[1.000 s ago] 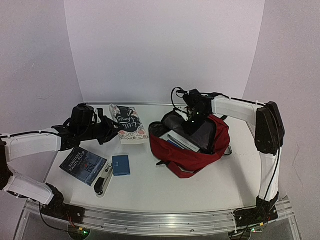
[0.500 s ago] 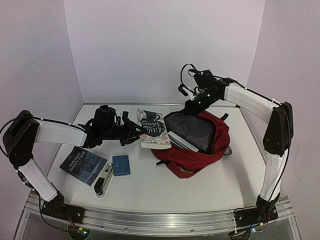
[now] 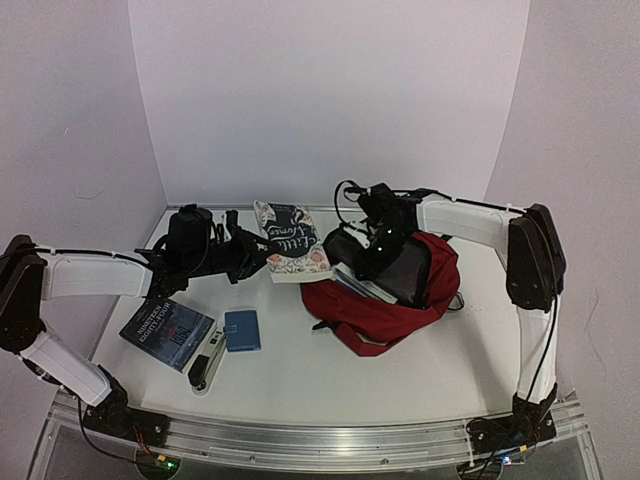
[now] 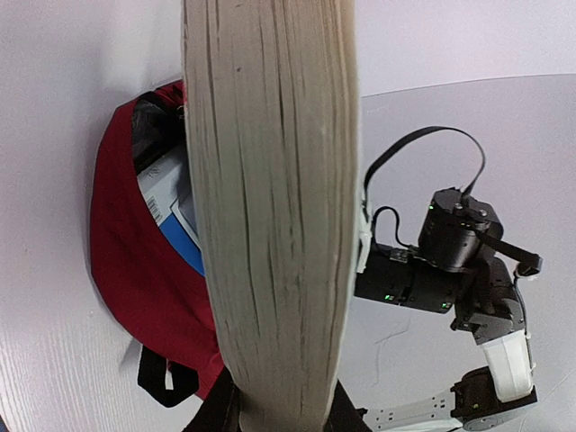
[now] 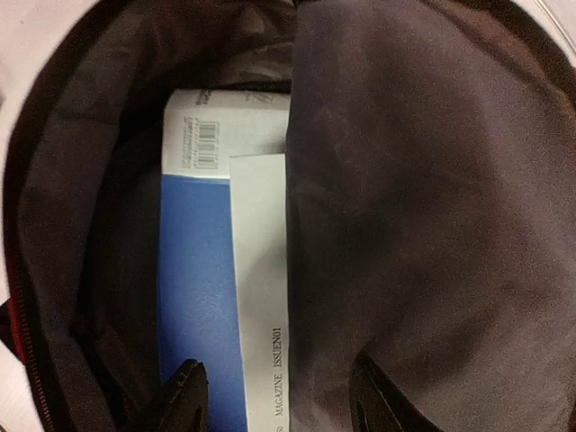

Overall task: Pack the student bag
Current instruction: Place the book in the student bag.

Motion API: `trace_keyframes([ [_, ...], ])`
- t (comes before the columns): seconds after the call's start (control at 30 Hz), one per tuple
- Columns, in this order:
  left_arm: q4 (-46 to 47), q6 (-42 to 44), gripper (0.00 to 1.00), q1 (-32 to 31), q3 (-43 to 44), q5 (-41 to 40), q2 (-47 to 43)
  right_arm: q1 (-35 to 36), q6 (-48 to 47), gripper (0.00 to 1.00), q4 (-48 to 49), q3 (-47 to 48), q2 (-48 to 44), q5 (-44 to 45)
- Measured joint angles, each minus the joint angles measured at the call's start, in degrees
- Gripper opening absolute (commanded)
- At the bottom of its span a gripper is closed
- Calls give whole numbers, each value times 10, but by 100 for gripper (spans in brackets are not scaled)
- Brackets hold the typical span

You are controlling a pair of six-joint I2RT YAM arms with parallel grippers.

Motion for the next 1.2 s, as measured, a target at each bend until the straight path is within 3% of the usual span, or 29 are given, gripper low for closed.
trace_keyframes([
  [0.17, -9, 1, 0, 0, -1, -9, 0, -1, -17, 38, 13, -3, 27, 51],
  [0.23, -9, 1, 0, 0, -1, -12, 0, -1, -22, 27, 16, -3, 31, 63],
  [0.33, -9, 2, 0, 0, -1, -13, 0, 0, -25, 1, 19, -3, 31, 76],
  [0.77, -7, 3, 0, -1, 7, 4, 21, -4, -17, 0, -2, 44, 23, 72],
  [1.2, 70, -47, 0, -19, 89, 94, 206, -37, 70, 0, -11, 157, -4, -33],
])
